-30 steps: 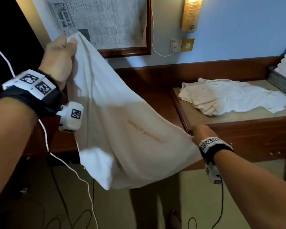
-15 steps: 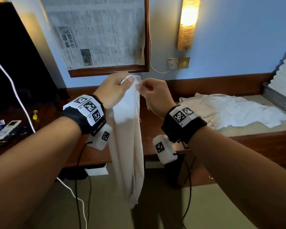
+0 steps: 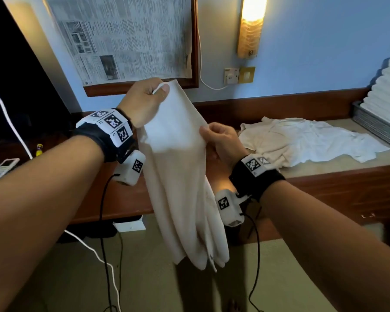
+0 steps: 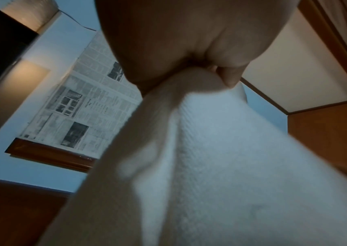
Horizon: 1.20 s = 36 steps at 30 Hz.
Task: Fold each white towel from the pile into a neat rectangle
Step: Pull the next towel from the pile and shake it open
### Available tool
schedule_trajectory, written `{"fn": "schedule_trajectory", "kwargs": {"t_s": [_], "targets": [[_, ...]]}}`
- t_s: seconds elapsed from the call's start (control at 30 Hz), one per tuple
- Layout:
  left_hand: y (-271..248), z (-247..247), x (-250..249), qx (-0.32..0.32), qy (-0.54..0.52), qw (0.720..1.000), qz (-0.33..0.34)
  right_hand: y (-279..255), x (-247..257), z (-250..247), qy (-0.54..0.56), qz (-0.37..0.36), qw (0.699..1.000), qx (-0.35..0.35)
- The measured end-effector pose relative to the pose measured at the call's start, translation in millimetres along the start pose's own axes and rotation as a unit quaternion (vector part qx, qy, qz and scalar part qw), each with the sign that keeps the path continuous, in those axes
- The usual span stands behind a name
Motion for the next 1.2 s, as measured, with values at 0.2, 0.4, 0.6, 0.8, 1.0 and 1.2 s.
{"fn": "schedule_trajectory", "kwargs": {"t_s": [0.2,0.4,0.6,0.8,1.0,1.2], "targets": [[3,-15,9,-0.038,-0.026,0.999,-0.02,-18,-9,18,-0.094,0.022,0.982,0.16],[-9,-43,20,-0.075,0.007,0.997,-0.035,-69,-116,-46,-0.336,0.138,0.912,0.194],[-25,-80,43,-0.123,-0.043,0.991,-0.038,-92,-159,-131,-0.466,0.219,0.848,0.125],[-37,-112,98,-0.192,-0.112,0.968,-0.113,-133,-177,-229,-0.555,0.322,0.767,0.0],[-45,-68,62,-0.099,-0.117,0.986,-0.069,-127,-153,-206,-0.622,0.312,0.718,-0.004],[-52,32,4,0.109,-0.062,0.992,-0.02,-41,-33,-28,-0.299,0.019,0.951,0.073]]}}
Point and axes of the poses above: each hand's wrist, its own y-axis towards the middle knuckle, its own z-axis out of the palm, x = y × z, the point moved 8 cm from there along y, towards the middle knuckle, and after that the axes turned 5 degrees about -z, right-handed, at the moved point
